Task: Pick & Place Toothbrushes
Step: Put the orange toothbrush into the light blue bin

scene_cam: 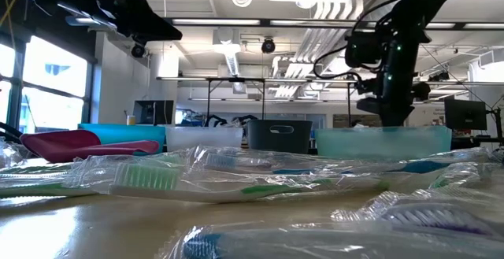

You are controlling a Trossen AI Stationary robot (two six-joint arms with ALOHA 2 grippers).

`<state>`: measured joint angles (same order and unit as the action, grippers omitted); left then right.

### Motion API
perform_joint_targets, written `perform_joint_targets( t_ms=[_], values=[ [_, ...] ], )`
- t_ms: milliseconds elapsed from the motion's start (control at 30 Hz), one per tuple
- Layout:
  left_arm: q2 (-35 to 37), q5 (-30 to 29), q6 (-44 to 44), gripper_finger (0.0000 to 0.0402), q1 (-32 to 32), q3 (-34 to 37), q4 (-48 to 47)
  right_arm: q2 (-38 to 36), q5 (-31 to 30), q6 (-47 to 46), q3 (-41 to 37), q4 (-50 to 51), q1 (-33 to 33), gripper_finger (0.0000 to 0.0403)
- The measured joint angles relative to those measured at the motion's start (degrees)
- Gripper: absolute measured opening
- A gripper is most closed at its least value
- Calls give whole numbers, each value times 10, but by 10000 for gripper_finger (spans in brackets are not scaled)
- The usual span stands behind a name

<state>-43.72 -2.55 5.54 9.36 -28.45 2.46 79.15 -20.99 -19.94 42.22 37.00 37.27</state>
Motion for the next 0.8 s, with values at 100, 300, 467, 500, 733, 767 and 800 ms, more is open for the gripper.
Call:
perform_joint_targets(
  t_ms=[100, 300, 467, 500, 733, 767, 800],
  values=[
    [0, 0, 0, 29, 0, 0, 0, 0, 3, 0, 0, 0, 7, 12],
    [0, 0, -2, 29, 0, 0, 0, 0, 4, -13, 0, 1, 8, 12],
    [0, 0, -1, 29, 0, 0, -3, 0, 6, -30, 0, 1, 8, 12],
    [0, 0, -1, 29, 0, 0, -6, 0, 9, -30, 0, 1, 8, 13],
    [0, 0, -2, 29, 0, 0, -29, 0, 17, -29, 0, 1, 8, 37],
    [0, 0, -3, 29, 0, 0, -29, 0, 17, -29, 0, 0, 8, 44],
    [0, 0, -7, 29, 0, 0, -28, 0, 17, -29, 0, 1, 7, 52]
  ],
)
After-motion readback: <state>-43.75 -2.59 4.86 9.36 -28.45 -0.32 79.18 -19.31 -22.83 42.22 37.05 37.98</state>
